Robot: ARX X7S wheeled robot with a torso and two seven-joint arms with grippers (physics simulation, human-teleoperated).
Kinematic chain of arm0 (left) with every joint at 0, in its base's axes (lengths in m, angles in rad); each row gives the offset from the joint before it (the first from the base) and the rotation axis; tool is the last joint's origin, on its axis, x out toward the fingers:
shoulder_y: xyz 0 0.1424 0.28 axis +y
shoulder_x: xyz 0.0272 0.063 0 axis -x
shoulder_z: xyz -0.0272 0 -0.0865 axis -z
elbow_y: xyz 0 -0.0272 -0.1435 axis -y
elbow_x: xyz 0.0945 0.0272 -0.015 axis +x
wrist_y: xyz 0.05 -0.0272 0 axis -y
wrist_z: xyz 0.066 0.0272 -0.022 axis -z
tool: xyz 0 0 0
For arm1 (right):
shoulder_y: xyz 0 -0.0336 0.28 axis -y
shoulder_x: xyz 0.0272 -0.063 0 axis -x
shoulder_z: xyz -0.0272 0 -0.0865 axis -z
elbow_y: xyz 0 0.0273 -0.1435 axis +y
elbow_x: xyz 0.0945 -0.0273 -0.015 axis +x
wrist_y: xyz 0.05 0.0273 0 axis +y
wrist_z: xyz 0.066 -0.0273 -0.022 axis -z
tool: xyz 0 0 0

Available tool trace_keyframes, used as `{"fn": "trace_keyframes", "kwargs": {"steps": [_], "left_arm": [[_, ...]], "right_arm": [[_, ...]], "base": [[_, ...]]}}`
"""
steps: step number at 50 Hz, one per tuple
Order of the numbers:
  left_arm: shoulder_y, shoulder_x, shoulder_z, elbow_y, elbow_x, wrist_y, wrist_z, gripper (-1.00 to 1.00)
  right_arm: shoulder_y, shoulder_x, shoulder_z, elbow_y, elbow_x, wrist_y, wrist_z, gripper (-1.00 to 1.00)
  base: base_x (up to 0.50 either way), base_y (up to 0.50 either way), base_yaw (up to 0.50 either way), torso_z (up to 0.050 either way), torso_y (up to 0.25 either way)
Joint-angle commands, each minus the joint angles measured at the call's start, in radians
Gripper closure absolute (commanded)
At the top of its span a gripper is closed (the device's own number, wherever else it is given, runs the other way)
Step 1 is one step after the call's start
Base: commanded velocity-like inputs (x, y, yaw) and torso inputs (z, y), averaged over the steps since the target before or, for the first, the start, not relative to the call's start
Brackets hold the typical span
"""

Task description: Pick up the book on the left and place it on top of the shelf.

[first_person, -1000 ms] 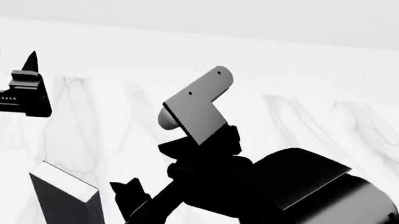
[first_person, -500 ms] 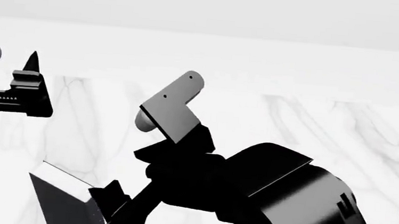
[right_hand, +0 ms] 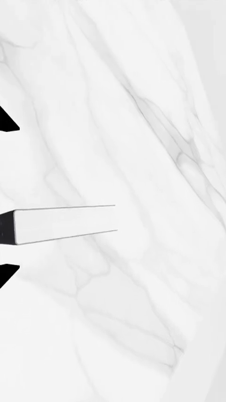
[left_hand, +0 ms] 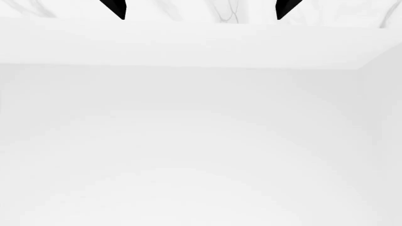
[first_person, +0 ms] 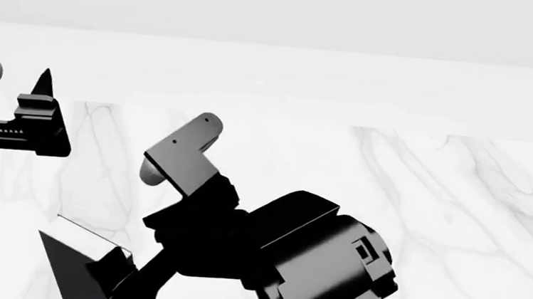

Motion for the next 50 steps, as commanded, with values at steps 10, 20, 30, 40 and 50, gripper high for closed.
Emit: {"fn": "trace_keyframes", "kwargs": {"steps": [10,20,30,40,50], "left_arm": [[0.006,-0.002,0.006,-0.001,-0.007,0.005,-0.006,-1.0],[0.009,-0.006,0.007,-0.005,-0.01,0.009,-0.009,-1.0],[0.01,-0.006,0.01,-0.008,-0.014,0.013,-0.011,-1.0],[0.012,-0.009,0.01,0.001,-0.019,0.009,-0.017,-1.0],[0.016,-0.012,0.007,0.009,-0.029,0.007,-0.017,-1.0]], "right_arm": [[0.021,-0.07,-0.054,0.16,-0.029,-0.088,-0.044,-1.0],[0.046,-0.104,-0.073,0.277,-0.045,-0.149,-0.057,-1.0],[0.074,-0.125,-0.094,0.372,-0.043,-0.199,-0.063,-1.0],[0.166,-0.137,-0.394,0.546,0.253,-0.367,-0.014,-1.0],[0.232,-0.137,-0.757,0.623,0.61,-0.513,0.031,-1.0]], "base": [[0.0,0.0,0.0,0.0,0.0],[0.0,0.0,0.0,0.0,0.0],[0.0,0.0,0.0,0.0,0.0],[0.0,0.0,0.0,0.0,0.0],[0.0,0.0,0.0,0.0,0.0]]}}
